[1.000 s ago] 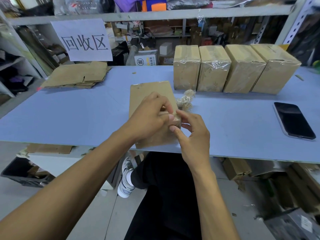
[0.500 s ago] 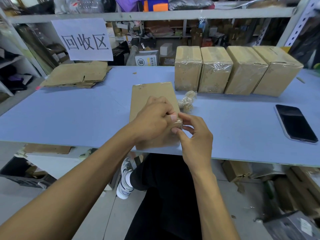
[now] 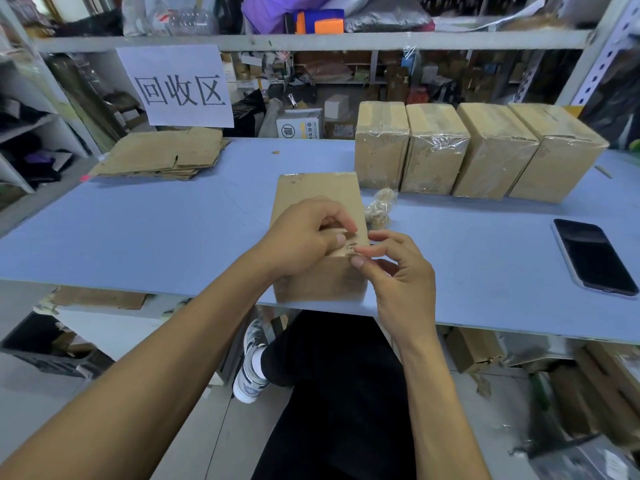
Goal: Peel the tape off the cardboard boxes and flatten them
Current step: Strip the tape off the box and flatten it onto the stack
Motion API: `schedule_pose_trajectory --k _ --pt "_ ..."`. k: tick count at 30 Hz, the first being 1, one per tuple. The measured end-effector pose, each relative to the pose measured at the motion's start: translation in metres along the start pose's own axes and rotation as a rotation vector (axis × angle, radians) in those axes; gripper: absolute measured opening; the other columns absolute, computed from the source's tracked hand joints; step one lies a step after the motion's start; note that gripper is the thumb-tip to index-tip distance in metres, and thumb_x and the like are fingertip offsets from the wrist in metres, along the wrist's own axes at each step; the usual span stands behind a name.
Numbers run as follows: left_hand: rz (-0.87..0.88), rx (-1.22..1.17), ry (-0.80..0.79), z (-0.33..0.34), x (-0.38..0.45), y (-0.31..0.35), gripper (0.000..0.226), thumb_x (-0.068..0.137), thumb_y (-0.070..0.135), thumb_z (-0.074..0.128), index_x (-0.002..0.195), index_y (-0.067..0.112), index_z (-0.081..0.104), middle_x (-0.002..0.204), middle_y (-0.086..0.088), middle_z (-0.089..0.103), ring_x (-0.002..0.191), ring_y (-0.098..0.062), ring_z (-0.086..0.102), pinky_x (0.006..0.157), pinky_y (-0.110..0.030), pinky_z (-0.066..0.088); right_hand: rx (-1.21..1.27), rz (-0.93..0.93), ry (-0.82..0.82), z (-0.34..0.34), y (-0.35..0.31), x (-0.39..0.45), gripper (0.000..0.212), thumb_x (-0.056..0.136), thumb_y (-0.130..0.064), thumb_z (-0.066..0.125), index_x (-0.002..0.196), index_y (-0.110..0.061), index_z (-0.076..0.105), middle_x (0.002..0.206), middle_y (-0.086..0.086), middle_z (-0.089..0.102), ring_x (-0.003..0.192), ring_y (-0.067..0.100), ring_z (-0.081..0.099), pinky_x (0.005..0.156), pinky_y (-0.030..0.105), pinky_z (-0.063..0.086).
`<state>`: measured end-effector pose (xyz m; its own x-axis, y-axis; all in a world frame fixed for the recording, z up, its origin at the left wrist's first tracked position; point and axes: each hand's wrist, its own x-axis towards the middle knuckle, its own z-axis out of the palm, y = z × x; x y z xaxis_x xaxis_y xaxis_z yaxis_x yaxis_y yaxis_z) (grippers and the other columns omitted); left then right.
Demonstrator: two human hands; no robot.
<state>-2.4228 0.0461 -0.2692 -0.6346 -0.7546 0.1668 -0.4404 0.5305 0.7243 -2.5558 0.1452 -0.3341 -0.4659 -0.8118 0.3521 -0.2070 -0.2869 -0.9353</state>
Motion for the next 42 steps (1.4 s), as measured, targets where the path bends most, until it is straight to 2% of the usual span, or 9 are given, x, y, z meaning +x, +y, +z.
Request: schedule_pose_trajectory --k 9,17,22,27,31,33,36,39,42 --pt "0.008 0.181 0.014 0.004 0.004 0.001 0.026 0.091 0.014 0.066 0.093 0.04 0.063 0.113 0.002 0.055 0.117 -0.02 0.049 0.099 -0.032 0.038 0.151 0.016 -0.078 -0.007 0.004 -0.006 0.026 0.088 0.007 0.07 0.079 -0.018 0.07 0.113 -0.007 0.075 0.109 0.01 0.069 0.094 0.026 0.054" --pt "-0.007 0.237 0.002 0.007 0.002 0.005 0.019 0.092 0.02 0.062 0.094 0.039 0.06 0.11 0.002 0.051 0.119 -0.02 0.044 0.099 -0.029 0.033 0.17 0.046 -0.116 -0.021 0.009 -0.014 0.01 0.086 0.003 0.073 0.085 -0.006 0.075 0.142 -0.005 0.057 0.122 0.011 0.062 0.095 0.023 0.053" --pt "-0.009 0.242 0.0 0.007 0.002 0.006 0.017 0.092 0.022 0.063 0.094 0.038 0.059 0.112 0.001 0.051 0.12 -0.02 0.044 0.1 -0.03 0.034 0.124 0.023 0.077 -0.003 0.006 -0.018 0.028 0.083 -0.016 0.081 0.062 -0.03 0.069 0.12 -0.013 0.062 0.107 0.012 0.066 0.087 0.027 0.054" --pt "-0.024 0.234 -0.001 0.008 0.004 0.005 0.011 0.091 0.025 0.066 0.092 0.035 0.062 0.113 0.005 0.049 0.122 -0.018 0.043 0.1 -0.027 0.032 0.101 0.034 0.151 0.001 0.015 -0.021 0.047 0.083 -0.009 0.08 0.049 -0.028 0.055 0.107 -0.008 0.066 0.095 0.012 0.07 0.077 0.022 0.051" --pt "-0.027 0.219 -0.021 0.007 0.005 0.004 0.009 0.088 0.031 0.069 0.096 0.031 0.065 0.114 0.008 0.048 0.12 -0.014 0.043 0.102 -0.028 0.035 0.142 0.085 0.179 0.0 0.016 -0.023 0.023 0.084 -0.001 0.077 0.066 -0.005 0.064 0.117 -0.003 0.06 0.094 0.007 0.069 0.075 0.013 0.051" --pt "-0.018 0.222 -0.044 0.005 0.002 0.006 0.018 0.088 0.033 0.069 0.105 0.035 0.064 0.119 0.007 0.046 0.123 -0.015 0.041 0.105 -0.03 0.034 0.119 0.074 0.16 0.001 0.017 -0.024 0.018 0.084 0.001 0.076 0.076 -0.011 0.065 0.121 -0.003 0.056 0.102 0.003 0.065 0.081 0.016 0.053" --pt "0.017 0.215 -0.175 0.0 -0.003 0.013 0.036 0.091 0.034 0.065 0.122 0.051 0.06 0.143 0.005 0.039 0.141 -0.018 0.024 0.118 -0.038 0.02 0.09 0.042 0.143 0.007 0.018 -0.025 0.031 0.082 -0.004 0.079 0.095 -0.025 0.061 0.119 -0.008 0.058 0.109 0.008 0.061 0.088 0.024 0.053" --pt "0.028 0.326 -0.306 -0.003 -0.004 0.019 0.034 0.086 0.042 0.061 0.112 0.064 0.056 0.161 0.01 0.023 0.151 -0.013 0.001 0.122 -0.052 -0.002 0.059 0.119 0.151 0.009 0.017 -0.027 0.046 0.08 -0.02 0.085 0.111 -0.033 0.054 0.117 -0.016 0.058 0.107 0.004 0.059 0.088 0.025 0.053" --pt "0.049 0.321 -0.303 -0.002 -0.002 0.018 0.033 0.093 0.033 0.066 0.099 0.063 0.057 0.161 0.012 0.025 0.152 -0.015 0.002 0.12 -0.058 -0.001 0.002 0.193 0.119 0.011 0.014 -0.029 0.035 0.081 -0.032 0.083 0.103 -0.029 0.055 0.11 -0.017 0.061 0.107 -0.002 0.058 0.085 0.026 0.05"
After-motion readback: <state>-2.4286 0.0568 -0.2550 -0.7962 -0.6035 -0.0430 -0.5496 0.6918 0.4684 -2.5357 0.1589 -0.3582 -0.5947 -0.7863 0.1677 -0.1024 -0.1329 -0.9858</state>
